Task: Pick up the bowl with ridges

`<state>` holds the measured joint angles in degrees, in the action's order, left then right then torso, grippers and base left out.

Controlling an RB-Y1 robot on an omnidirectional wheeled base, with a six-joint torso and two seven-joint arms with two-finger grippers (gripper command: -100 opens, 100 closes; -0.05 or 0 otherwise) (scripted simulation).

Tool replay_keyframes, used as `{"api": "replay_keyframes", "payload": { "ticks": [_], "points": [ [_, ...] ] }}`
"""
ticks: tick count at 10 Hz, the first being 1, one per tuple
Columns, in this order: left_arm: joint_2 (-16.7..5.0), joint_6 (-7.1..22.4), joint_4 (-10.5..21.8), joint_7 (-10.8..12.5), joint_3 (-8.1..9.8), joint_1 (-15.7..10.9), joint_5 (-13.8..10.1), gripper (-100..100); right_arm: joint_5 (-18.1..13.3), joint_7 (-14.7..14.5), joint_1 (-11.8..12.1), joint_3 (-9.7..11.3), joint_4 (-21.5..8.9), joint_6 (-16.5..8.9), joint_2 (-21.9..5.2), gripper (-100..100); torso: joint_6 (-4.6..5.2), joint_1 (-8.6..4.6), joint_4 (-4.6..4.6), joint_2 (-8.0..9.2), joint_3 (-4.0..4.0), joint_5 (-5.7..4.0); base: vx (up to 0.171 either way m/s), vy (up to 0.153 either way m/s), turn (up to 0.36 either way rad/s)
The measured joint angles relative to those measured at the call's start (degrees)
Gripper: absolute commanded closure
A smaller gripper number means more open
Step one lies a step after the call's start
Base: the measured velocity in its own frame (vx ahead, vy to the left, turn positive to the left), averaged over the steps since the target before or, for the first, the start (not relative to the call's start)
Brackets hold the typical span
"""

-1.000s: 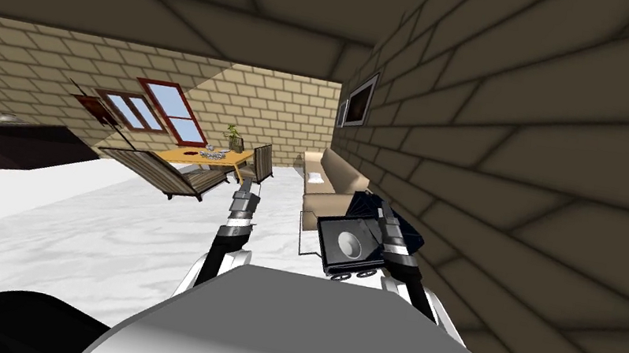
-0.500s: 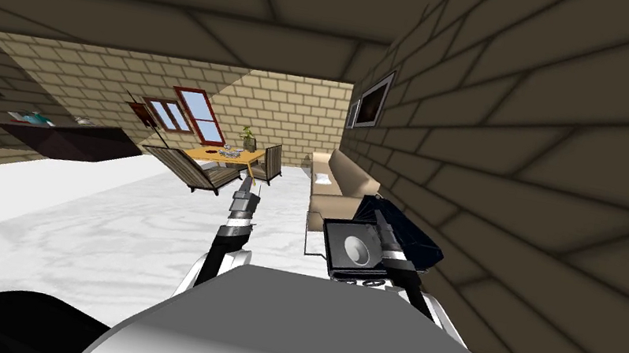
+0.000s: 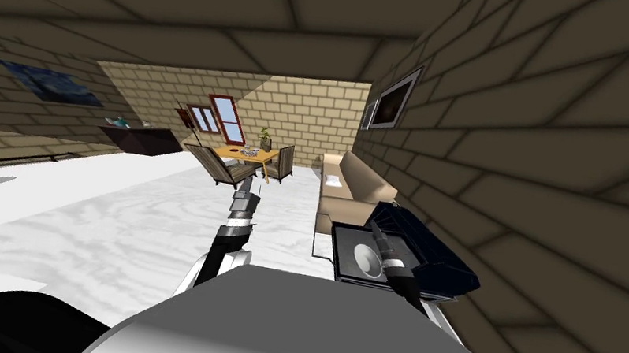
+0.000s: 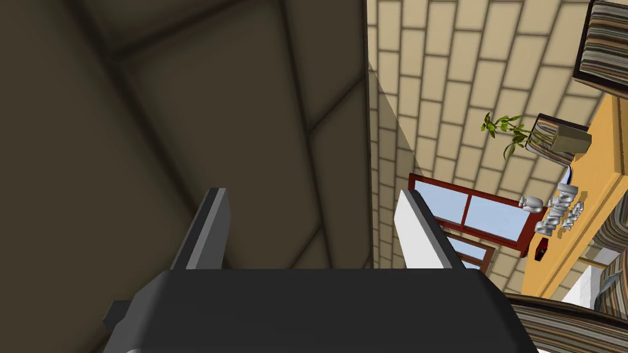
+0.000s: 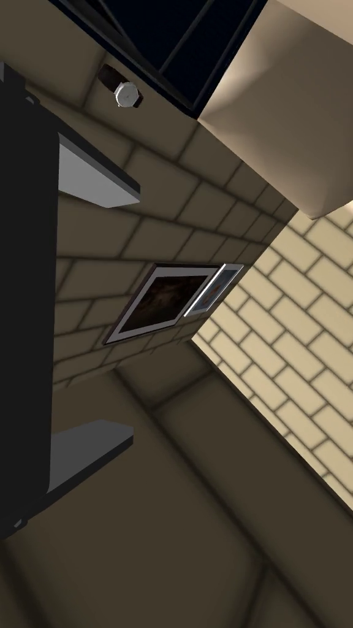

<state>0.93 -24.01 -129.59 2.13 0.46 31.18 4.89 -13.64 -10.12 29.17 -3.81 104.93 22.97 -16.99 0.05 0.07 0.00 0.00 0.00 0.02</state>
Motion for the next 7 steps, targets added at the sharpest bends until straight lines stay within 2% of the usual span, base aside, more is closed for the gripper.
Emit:
{"api": "replay_keyframes", "payload": {
  "ticks": [5,6,7],
  "points": [
    [0.0,0.0,0.0,0.0,0.0,0.0,0.0,0,-4.3,-1.2,0.0,0.5,-8.4,-1.0,-3.1,-100,-0.05,0.02,0.0,-0.01,0.0,0.0,0.004,0.027,0.189],
    [0.0,0.0,0.0,0.0,0.0,0.0,0.0,0,-4.9,-1.2,0.4,0.7,-9.3,-1.6,-3.6,-100,0.02,0.0,0.0,0.0,0.0,0.0,0.003,0.011,-0.024],
    [0.0,0.0,0.0,0.0,0.01,0.0,0.0,0,-5.0,-1.2,0.0,0.8,-10.4,-1.9,-3.8,-100,0.02,-0.03,0.0,0.01,0.01,0.0,0.003,0.029,0.254]
  ]
}}
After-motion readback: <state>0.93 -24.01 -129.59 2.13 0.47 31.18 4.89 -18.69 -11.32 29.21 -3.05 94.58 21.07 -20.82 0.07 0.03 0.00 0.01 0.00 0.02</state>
